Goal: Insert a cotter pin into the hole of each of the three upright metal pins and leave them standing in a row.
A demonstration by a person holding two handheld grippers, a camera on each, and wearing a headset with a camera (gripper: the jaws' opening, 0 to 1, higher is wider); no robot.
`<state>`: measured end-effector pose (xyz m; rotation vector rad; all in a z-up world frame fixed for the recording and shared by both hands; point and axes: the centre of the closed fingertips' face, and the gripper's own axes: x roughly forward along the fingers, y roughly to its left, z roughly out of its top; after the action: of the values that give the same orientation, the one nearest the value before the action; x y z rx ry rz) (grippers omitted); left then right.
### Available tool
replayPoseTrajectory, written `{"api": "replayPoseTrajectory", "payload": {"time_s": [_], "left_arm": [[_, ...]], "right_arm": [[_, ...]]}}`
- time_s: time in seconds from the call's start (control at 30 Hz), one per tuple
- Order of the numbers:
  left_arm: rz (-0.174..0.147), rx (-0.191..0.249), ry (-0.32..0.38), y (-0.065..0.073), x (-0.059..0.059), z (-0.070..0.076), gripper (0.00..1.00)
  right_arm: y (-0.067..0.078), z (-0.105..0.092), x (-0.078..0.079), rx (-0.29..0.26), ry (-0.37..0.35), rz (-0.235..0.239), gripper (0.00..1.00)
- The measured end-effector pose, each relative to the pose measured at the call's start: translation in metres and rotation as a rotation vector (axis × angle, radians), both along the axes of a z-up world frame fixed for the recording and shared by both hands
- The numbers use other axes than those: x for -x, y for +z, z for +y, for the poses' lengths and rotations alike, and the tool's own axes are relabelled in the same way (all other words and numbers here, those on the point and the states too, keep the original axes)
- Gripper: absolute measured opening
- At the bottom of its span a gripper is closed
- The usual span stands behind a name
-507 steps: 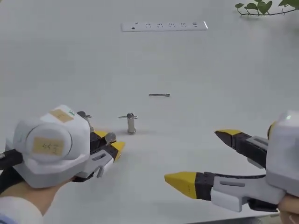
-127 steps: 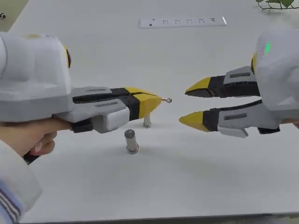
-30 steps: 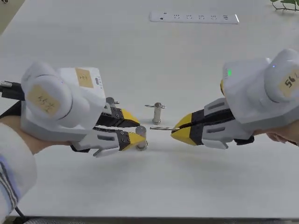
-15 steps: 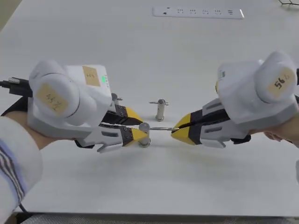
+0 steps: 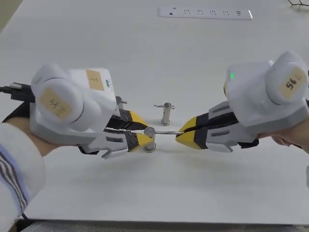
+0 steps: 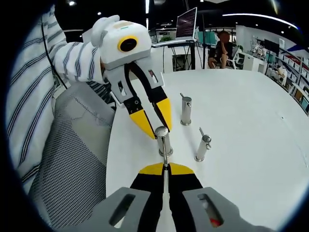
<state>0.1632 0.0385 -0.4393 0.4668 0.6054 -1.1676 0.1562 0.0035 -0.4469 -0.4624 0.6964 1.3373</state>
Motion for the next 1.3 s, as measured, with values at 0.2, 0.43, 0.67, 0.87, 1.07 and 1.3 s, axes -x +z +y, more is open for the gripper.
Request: {"api": "replayPoseTrajectory", "payload": {"time_s": [0.2, 0.43, 0.67, 0.87, 1.07, 1.3], "left_arm": [[-0.001, -0.003, 0.002, 0.000, 0.000, 0.000, 0.09], [0.001, 0.003, 0.016, 0.000, 0.000, 0.000, 0.09], [0.011, 0.007, 0.028, 0.000, -0.001, 0.000, 0.09], [0.007, 0.003, 0.028, -0.001, -0.001, 0.000, 0.09], [0.008, 0.002, 0.027, -0.001, -0.001, -0.001, 0.09], [0.002, -0.007, 0.028, -0.001, -0.001, -0.002, 0.09]], "right_arm": [[-0.006, 0.003, 0.000, 0.021, 0.023, -0.010, 0.00], [-0.009, 0.008, -0.005, 0.037, 0.022, -0.027, 0.00], [-0.011, 0.024, -0.008, 0.015, 0.022, -0.035, 0.00], [-0.009, 0.034, -0.009, -0.014, 0.031, -0.086, 0.09], [-0.006, 0.026, -0.008, -0.014, 0.028, -0.085, 0.17], [-0.002, 0.020, -0.006, -0.028, 0.002, -0.075, 0.08]]}}
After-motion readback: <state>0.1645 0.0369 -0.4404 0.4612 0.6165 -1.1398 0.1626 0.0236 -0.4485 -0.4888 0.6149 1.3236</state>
